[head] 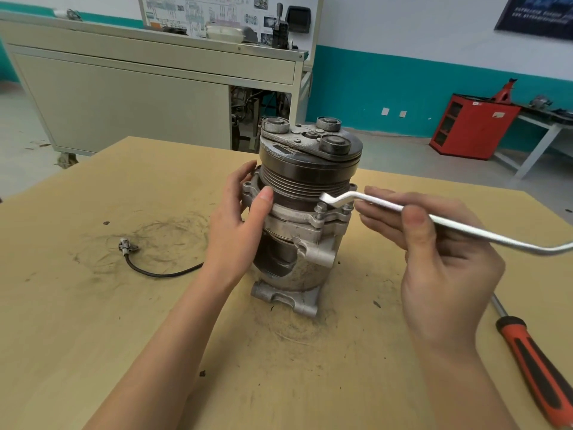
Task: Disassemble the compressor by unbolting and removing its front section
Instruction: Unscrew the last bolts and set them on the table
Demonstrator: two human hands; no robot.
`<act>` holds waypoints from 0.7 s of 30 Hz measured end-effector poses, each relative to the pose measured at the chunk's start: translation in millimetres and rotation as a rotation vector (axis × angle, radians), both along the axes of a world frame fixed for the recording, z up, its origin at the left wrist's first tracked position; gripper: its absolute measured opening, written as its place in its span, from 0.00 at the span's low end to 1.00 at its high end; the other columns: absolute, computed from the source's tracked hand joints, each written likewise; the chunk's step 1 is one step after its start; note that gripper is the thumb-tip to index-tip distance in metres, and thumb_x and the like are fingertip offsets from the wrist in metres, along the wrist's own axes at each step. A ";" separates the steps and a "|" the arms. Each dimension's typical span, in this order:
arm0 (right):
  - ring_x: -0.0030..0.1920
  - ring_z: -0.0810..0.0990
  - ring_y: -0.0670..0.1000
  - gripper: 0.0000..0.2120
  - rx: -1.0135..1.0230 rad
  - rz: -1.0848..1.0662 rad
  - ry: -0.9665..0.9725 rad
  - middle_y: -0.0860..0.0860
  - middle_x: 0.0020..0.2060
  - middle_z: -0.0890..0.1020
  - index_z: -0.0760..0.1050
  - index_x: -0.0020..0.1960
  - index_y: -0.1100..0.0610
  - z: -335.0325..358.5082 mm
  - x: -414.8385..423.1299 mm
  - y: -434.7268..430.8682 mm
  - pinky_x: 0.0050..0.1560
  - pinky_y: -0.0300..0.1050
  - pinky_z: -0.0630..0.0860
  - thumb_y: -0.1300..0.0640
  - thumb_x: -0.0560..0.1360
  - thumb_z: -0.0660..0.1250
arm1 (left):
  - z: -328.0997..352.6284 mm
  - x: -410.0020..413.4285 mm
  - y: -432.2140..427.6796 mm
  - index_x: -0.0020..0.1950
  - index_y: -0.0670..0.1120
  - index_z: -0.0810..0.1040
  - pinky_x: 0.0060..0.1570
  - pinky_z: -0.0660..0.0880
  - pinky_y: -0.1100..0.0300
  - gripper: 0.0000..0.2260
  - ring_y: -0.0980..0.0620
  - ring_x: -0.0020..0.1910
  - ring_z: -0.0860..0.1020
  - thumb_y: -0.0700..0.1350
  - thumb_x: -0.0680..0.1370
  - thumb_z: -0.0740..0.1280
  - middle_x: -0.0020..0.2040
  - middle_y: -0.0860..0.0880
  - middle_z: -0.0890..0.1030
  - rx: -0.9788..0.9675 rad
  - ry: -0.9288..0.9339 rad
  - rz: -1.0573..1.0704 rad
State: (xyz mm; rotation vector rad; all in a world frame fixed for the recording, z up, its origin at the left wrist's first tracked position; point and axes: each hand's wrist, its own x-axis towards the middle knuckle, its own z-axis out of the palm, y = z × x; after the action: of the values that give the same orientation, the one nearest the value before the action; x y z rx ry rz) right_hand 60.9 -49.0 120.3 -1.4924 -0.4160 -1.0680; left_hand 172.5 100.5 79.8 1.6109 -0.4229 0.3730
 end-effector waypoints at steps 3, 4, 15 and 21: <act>0.50 0.83 0.52 0.07 -0.095 -0.032 -0.004 0.53 0.49 0.83 0.77 0.51 0.61 -4.5 0.1 0.5 0.49 0.50 0.80 0.60 0.78 0.61 | -0.4 0.5 0.0 0.71 0.55 0.66 0.66 0.71 0.52 0.29 0.61 0.64 0.73 0.64 0.72 0.58 0.66 0.55 0.75 0.005 0.000 0.009; 0.51 0.83 0.53 0.07 -0.135 -0.056 -0.001 0.53 0.50 0.83 0.76 0.52 0.60 -5.8 0.0 0.1 0.50 0.53 0.80 0.59 0.79 0.61 | -0.5 0.7 -0.1 0.71 0.56 0.66 0.66 0.70 0.51 0.29 0.60 0.64 0.73 0.64 0.72 0.58 0.66 0.55 0.75 0.003 0.003 0.010; 0.52 0.82 0.54 0.07 -0.248 -0.020 0.004 0.55 0.52 0.81 0.73 0.54 0.58 -17.1 -0.5 4.2 0.51 0.50 0.79 0.57 0.80 0.59 | -1.2 0.4 -0.1 0.71 0.56 0.67 0.66 0.71 0.53 0.28 0.60 0.64 0.73 0.64 0.73 0.58 0.66 0.55 0.75 -0.003 -0.001 0.004; 0.44 0.84 0.56 0.05 0.450 0.486 0.398 0.58 0.43 0.85 0.69 0.49 0.61 2.5 23.8 -21.4 0.44 0.43 0.80 0.59 0.76 0.59 | -1.4 0.7 -0.1 0.67 0.60 0.67 0.55 0.70 0.74 0.23 0.68 0.58 0.74 0.63 0.73 0.58 0.59 0.64 0.76 -0.021 -0.003 -0.011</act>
State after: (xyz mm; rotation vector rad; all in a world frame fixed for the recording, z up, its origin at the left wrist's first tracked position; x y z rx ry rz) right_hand 84.7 -70.3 122.7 -1.0850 -0.2173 -0.4247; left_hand 173.2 100.4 78.4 1.5875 -0.4287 0.3709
